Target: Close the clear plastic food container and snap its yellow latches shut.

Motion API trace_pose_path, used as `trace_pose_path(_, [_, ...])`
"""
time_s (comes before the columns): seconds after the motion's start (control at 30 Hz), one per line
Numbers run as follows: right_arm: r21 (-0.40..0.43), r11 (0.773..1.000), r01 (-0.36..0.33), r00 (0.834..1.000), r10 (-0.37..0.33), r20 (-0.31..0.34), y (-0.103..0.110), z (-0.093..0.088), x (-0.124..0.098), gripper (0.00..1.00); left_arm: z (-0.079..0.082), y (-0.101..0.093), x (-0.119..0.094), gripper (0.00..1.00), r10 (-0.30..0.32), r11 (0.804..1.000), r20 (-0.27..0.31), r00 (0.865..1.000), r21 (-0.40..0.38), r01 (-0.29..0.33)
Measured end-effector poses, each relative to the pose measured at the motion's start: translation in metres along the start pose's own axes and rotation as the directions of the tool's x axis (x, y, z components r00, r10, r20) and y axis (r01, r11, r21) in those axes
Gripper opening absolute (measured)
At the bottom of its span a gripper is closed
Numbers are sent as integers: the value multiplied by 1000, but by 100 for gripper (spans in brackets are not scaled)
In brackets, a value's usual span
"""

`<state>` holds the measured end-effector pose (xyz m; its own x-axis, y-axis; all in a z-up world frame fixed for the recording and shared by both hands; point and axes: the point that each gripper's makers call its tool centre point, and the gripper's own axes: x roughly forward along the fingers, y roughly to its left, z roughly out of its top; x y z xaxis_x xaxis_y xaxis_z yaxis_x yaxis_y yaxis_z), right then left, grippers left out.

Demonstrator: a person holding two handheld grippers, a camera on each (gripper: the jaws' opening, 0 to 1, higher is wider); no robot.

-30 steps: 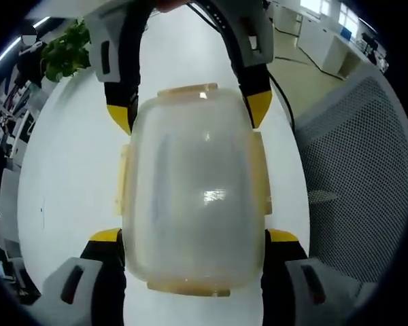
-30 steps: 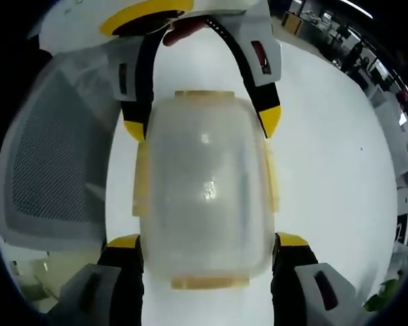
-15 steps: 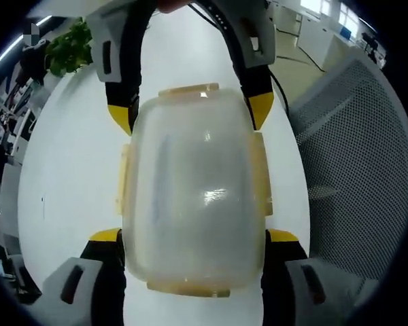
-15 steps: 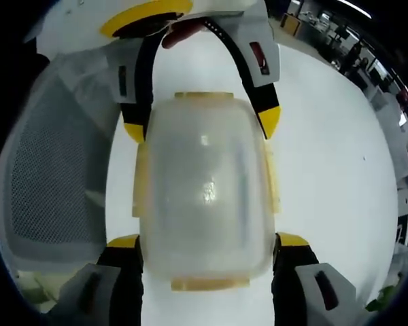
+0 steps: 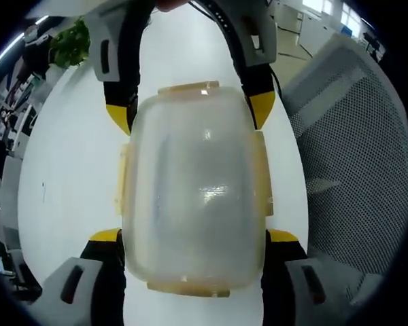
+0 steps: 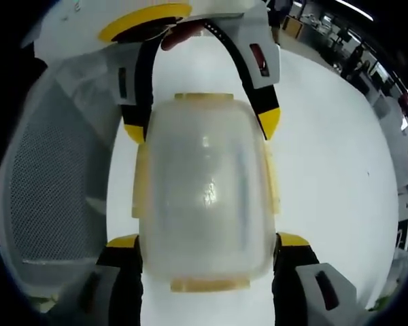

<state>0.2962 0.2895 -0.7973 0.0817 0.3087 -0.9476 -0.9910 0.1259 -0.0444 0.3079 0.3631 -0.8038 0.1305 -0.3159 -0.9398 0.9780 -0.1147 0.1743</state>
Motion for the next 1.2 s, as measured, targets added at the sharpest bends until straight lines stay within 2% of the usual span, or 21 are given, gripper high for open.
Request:
trace_pose_path(0.43, [-8,1000,-12,1000,12,27,0,27,9,80,-26,0,-9,83,2,1000,-21,1000,-4,-2])
trace_pose_path(0.9, [-30,999,-15,1000,15,4,-2,53,19,80,-52,1,-17,83,7,1000,-42,999,-26,-8])
trace_pose_path(1.2, [-31,1000,-4,1000,4,1,-2,58,22,81,-57,0,-18,83,9,999,-23,1000,-44,-10])
